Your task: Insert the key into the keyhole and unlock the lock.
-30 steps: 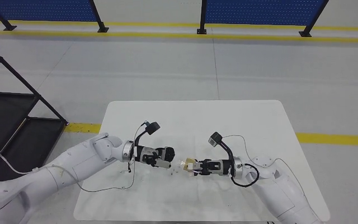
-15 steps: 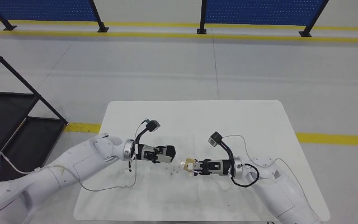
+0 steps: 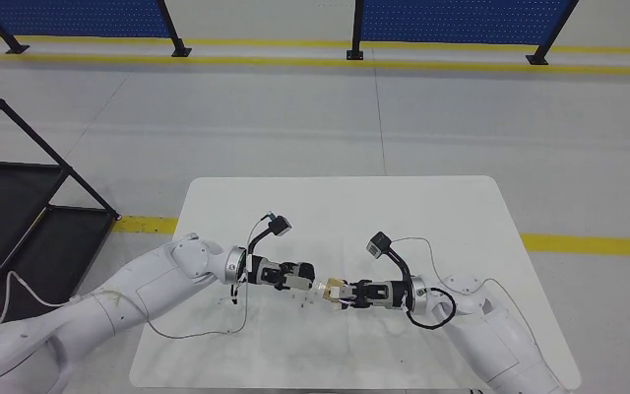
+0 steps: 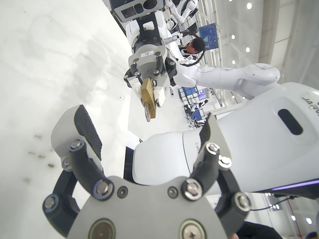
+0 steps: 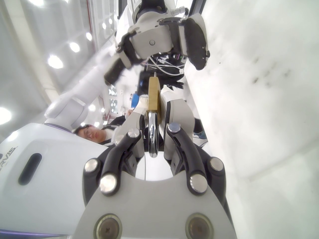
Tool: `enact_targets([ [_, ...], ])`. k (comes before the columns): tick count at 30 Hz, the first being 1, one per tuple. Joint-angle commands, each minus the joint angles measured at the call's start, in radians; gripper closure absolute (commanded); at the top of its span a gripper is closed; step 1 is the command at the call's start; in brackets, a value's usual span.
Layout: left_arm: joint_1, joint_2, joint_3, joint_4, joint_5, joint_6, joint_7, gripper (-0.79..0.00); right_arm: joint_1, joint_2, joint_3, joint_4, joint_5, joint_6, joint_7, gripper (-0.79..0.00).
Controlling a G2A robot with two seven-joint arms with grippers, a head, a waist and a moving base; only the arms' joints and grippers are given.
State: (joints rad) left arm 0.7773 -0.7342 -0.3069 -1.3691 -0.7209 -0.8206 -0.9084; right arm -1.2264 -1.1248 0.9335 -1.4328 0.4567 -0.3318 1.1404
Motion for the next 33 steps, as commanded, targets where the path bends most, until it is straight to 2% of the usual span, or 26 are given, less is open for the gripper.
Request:
enact_targets([
  [1, 0.003, -0.005, -0.009, 0.005, -0.001, 0.002, -0.012, -0.382, 0.0, 0.0, 0.0, 0.0, 0.0, 0.0, 0.0, 0.0],
  [3, 0.008, -0.01, -0.018, 0.012, -0.001, 0.003, -0.019, -0.317, 0.0, 0.0, 0.0, 0.0, 0.0, 0.0, 0.0, 0.0],
  [5, 0.016, -0.014, -0.027, 0.019, -0.004, 0.0, -0.025, -0.296, 0.0, 0.0, 0.0, 0.0, 0.0, 0.0, 0.0, 0.0],
  [17, 0.049, -0.029, -0.088, 0.033, -0.009, 0.011, -0.085, -0.225, 0.0, 0.0, 0.0, 0.0, 0.0, 0.0, 0.0, 0.0],
  [24, 0.073, -0.031, -0.125, 0.02, 0.009, 0.033, -0.096, -0.151, 0.0, 0.0, 0.0, 0.0, 0.0, 0.0, 0.0, 0.0],
  [29, 0.088, -0.033, -0.15, 0.012, 0.018, 0.058, -0.099, -0.083, 0.0, 0.0, 0.0, 0.0, 0.0, 0.0, 0.0, 0.0],
  [33, 0.099, -0.036, -0.169, 0.006, 0.031, 0.082, -0.099, 0.0, 0.0, 0.0, 0.0, 0.0, 0.0, 0.0, 0.0, 0.0],
])
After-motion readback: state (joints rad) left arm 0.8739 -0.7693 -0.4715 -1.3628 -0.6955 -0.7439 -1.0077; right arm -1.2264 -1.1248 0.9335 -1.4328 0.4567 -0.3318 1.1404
